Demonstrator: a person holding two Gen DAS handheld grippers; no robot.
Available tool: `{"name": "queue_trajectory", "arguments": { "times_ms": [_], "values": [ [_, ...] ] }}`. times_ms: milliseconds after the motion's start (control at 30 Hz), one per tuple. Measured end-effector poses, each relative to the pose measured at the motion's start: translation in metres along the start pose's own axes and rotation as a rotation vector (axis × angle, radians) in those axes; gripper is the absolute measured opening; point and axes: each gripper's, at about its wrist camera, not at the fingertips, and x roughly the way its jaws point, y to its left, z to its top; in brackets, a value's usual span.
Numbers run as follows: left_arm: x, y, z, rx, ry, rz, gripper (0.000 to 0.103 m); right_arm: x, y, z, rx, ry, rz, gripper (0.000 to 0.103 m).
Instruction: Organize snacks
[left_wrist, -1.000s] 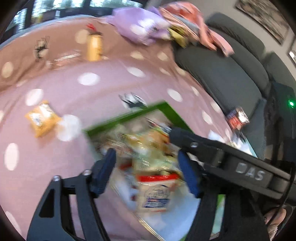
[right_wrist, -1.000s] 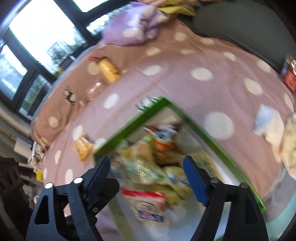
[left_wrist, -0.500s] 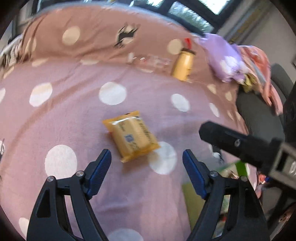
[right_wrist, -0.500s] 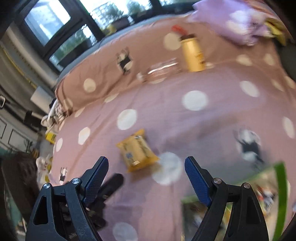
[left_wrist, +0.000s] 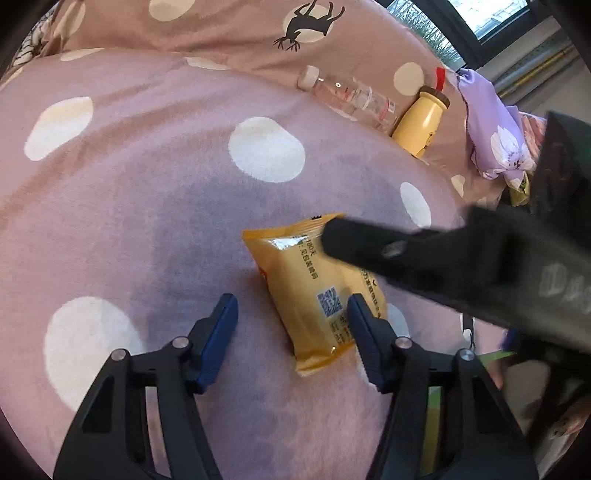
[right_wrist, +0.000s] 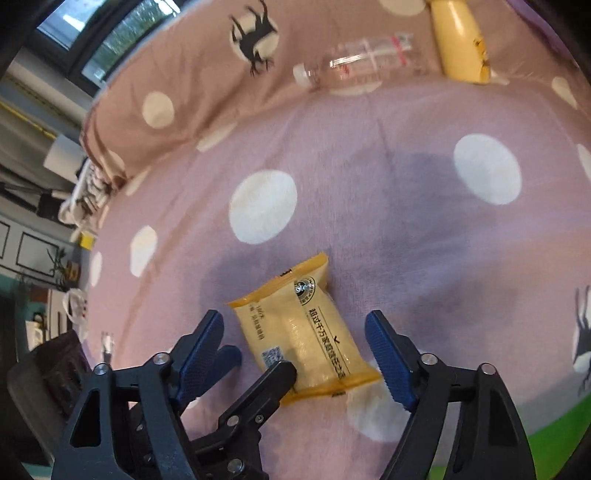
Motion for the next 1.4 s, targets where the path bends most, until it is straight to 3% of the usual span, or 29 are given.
{"name": "queue_trajectory", "arguments": {
  "times_ms": [67, 133, 167, 233, 300, 367, 567, 833, 1167, 1400],
  "values": [
    [0.001, -0.003, 0.000, 0.015, -0.006, 0.001, 0.057, 0.009, -0.002, -0.001, 0.003, 0.022, -0.002, 0.076],
    [0.003, -0.003, -0.001, 0.008, 0.009, -0.036, 0.042, 0.016, -0.003, -0.004, 0.007, 0.044, 0.001, 0.074],
    [0.002, -0.003, -0.002, -0.005, 0.019, -0.067, 0.041, 0.014, -0.003, -0.006, -0.003, 0.029, 0.003, 0.074],
    [0.001, -0.007, -0.003, 0.000, 0.015, -0.056, 0.038, 0.010, 0.000, -0.009, -0.017, 0.028, 0.004, 0.068],
    [-0.006, -0.012, -0.006, 0.016, 0.009, -0.043, 0.038, 0.003, 0.003, -0.014, -0.026, 0.033, 0.000, 0.060],
    [-0.012, -0.017, -0.011, 0.022, 0.020, -0.049, 0.037, -0.008, 0.007, -0.021, -0.039, 0.023, -0.023, 0.060],
    [-0.061, -0.054, -0.029, 0.118, -0.055, -0.047, 0.038, -0.070, 0.014, -0.046, -0.029, -0.065, -0.004, 0.060],
    [-0.118, -0.120, -0.080, 0.296, -0.115, -0.106, 0.038, -0.162, 0.003, -0.114, 0.070, -0.224, -0.026, 0.060],
    [-0.107, -0.183, -0.162, 0.523, 0.013, -0.228, 0.038, -0.209, -0.063, -0.212, 0.297, -0.336, -0.132, 0.060],
    [-0.079, -0.207, -0.189, 0.575, 0.104, -0.233, 0.039, -0.206, -0.105, -0.236, 0.404, -0.322, -0.128, 0.060]
  ]
}}
